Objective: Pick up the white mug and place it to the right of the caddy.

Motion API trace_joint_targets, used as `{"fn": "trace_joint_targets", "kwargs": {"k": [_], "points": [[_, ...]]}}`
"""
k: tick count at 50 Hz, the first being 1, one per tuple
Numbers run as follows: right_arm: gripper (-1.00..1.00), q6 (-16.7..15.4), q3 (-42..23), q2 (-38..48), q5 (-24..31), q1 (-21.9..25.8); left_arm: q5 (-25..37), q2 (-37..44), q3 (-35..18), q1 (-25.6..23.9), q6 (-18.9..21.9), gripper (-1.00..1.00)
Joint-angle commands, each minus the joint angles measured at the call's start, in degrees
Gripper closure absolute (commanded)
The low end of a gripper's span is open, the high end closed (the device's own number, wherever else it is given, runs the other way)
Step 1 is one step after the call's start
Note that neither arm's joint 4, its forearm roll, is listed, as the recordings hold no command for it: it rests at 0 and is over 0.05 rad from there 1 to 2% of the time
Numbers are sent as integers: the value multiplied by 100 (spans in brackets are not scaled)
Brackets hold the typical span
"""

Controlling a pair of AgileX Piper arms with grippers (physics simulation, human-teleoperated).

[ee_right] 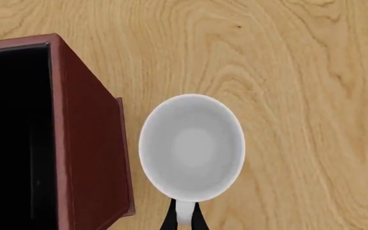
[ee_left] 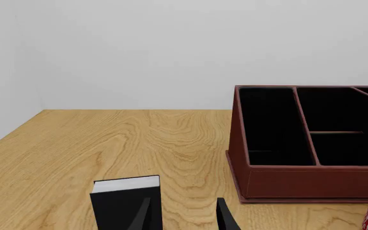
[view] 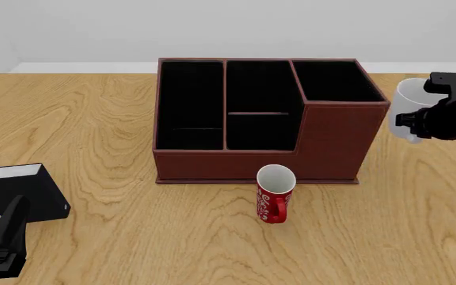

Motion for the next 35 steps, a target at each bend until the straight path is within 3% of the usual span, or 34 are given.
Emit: {"fn": "trace_joint_targets", "kwargs": {"k": [1, 35], "points": [[100, 70, 176, 34, -216, 42, 0, 0, 0, 0, 0, -100], [100, 101, 765, 216, -852, 224, 0, 0, 0, 0, 0, -100]]}}
